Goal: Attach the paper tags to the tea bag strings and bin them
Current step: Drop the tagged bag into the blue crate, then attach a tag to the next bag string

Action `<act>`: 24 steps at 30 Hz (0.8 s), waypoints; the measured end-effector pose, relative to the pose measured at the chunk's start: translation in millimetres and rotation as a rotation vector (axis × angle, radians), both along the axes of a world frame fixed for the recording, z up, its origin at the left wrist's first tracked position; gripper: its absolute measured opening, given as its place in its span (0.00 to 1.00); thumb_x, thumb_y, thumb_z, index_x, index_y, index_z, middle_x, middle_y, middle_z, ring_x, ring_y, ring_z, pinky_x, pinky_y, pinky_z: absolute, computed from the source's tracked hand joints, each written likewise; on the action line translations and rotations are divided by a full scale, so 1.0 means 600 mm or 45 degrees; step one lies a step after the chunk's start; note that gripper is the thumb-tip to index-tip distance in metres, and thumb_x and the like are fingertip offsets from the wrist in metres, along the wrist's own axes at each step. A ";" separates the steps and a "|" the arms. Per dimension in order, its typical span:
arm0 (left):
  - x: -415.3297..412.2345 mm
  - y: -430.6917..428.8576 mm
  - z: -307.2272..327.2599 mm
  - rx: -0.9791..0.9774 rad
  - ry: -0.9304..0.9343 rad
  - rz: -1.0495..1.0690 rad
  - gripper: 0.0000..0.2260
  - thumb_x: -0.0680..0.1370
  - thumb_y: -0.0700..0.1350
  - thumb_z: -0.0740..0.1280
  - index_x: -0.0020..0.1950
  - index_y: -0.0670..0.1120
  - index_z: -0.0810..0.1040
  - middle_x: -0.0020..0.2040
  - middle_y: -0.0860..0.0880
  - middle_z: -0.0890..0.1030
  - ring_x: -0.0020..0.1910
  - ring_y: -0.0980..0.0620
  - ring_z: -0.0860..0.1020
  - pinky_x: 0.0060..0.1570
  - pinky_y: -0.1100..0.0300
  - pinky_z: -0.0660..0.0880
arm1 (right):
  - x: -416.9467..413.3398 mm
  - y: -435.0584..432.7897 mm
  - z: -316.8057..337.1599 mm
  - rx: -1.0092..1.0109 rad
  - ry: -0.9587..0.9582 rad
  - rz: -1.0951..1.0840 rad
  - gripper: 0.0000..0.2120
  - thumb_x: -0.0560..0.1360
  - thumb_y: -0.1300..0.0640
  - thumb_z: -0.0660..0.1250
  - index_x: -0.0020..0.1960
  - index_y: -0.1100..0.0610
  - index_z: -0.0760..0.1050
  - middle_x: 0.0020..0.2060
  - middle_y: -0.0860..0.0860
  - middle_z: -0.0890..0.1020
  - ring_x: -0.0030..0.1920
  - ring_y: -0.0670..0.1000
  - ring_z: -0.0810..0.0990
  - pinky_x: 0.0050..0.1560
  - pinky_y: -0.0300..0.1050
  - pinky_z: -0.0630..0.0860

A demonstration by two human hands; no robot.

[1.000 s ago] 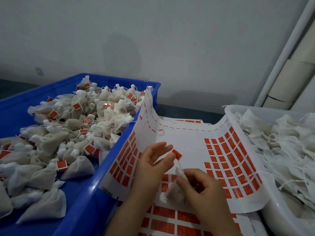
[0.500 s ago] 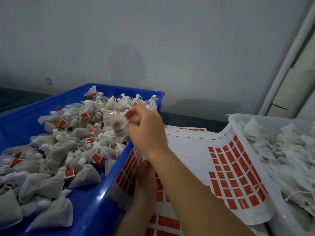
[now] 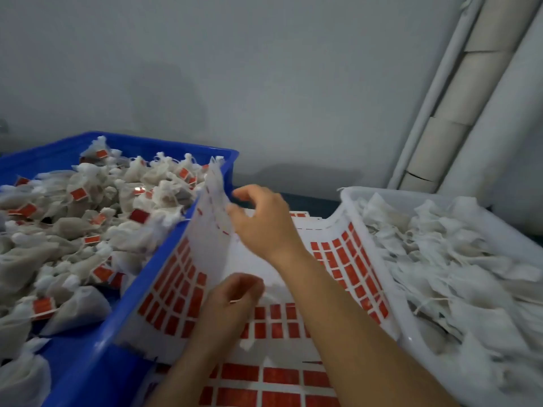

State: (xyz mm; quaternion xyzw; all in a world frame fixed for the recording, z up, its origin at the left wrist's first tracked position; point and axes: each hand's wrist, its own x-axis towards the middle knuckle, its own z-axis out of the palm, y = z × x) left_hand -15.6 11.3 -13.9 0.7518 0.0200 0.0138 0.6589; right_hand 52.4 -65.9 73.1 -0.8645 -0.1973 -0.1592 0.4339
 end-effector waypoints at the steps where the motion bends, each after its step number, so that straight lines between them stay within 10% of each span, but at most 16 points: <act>1: -0.003 0.000 -0.011 0.178 -0.010 -0.155 0.04 0.75 0.51 0.68 0.49 0.57 0.79 0.51 0.61 0.80 0.48 0.61 0.79 0.46 0.64 0.76 | 0.011 -0.033 0.004 -0.032 0.009 -0.098 0.14 0.76 0.52 0.63 0.60 0.55 0.74 0.56 0.51 0.79 0.54 0.48 0.74 0.50 0.39 0.73; 6: -0.010 -0.017 -0.016 0.936 -0.028 -0.410 0.18 0.72 0.59 0.69 0.61 0.63 0.74 0.70 0.67 0.64 0.72 0.62 0.56 0.72 0.52 0.52 | 0.062 -0.206 0.028 -0.375 0.226 -0.775 0.14 0.76 0.60 0.60 0.61 0.58 0.72 0.57 0.56 0.78 0.55 0.57 0.76 0.56 0.53 0.75; 14: -0.009 -0.013 -0.019 0.865 -0.056 -0.333 0.15 0.74 0.59 0.67 0.60 0.62 0.76 0.70 0.65 0.66 0.72 0.62 0.56 0.73 0.52 0.54 | 0.038 -0.330 -0.013 -0.754 0.862 -0.496 0.05 0.72 0.63 0.69 0.42 0.54 0.81 0.38 0.50 0.82 0.38 0.49 0.79 0.32 0.38 0.71; 24: -0.011 -0.011 -0.026 0.829 -0.134 -0.336 0.13 0.73 0.58 0.67 0.57 0.62 0.76 0.67 0.66 0.68 0.71 0.64 0.57 0.71 0.56 0.57 | 0.043 -0.318 -0.036 -0.777 0.868 -0.577 0.05 0.74 0.58 0.67 0.48 0.58 0.79 0.43 0.54 0.81 0.42 0.53 0.81 0.49 0.47 0.78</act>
